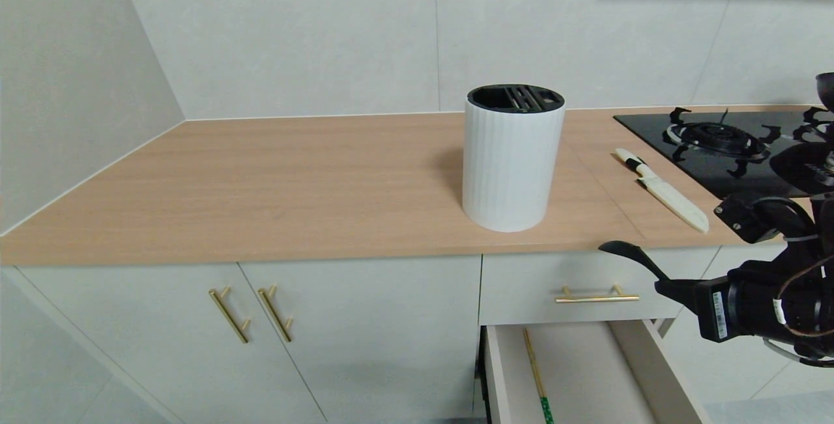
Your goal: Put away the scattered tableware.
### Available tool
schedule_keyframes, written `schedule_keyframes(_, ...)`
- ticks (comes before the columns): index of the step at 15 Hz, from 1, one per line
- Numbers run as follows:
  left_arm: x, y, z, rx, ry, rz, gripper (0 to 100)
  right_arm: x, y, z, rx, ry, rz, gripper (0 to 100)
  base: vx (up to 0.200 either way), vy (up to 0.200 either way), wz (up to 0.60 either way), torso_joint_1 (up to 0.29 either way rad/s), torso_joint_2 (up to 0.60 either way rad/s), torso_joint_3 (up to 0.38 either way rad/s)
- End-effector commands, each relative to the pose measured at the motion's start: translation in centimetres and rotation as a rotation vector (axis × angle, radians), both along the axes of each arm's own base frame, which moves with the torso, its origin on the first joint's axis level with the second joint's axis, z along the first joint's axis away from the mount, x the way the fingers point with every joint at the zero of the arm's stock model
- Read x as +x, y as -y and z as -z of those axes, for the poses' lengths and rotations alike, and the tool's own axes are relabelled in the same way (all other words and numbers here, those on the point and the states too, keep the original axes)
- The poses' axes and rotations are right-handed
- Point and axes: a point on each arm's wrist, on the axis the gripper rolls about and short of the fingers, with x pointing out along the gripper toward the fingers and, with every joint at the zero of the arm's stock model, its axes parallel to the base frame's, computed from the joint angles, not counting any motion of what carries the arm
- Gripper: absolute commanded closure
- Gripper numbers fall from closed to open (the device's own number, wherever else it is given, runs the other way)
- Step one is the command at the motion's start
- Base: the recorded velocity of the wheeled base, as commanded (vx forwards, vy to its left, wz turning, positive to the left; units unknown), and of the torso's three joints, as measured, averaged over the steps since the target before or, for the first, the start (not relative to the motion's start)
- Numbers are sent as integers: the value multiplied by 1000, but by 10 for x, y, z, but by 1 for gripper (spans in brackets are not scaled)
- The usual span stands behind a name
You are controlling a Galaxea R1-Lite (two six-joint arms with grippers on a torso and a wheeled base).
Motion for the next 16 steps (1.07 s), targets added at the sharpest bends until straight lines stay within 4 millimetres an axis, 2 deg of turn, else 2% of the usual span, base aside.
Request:
schedule_keyframes(1, 0, 0, 0, -1, -1, 0, 0, 6, -3, 8, -14, -35, -4, 100, 0, 0, 0, 0, 0, 0)
schedule_keyframes(6, 0, 0, 0, -1, -1, 0, 0, 7, -4, 10, -18, -45, -2, 100, 0, 0, 0, -28, 60, 40)
schedule_keyframes(16, 0, 0, 0, -1, -1, 1, 0, 11, -5, 16, -27, -71, -2, 100, 0, 0, 0, -182, 452, 273)
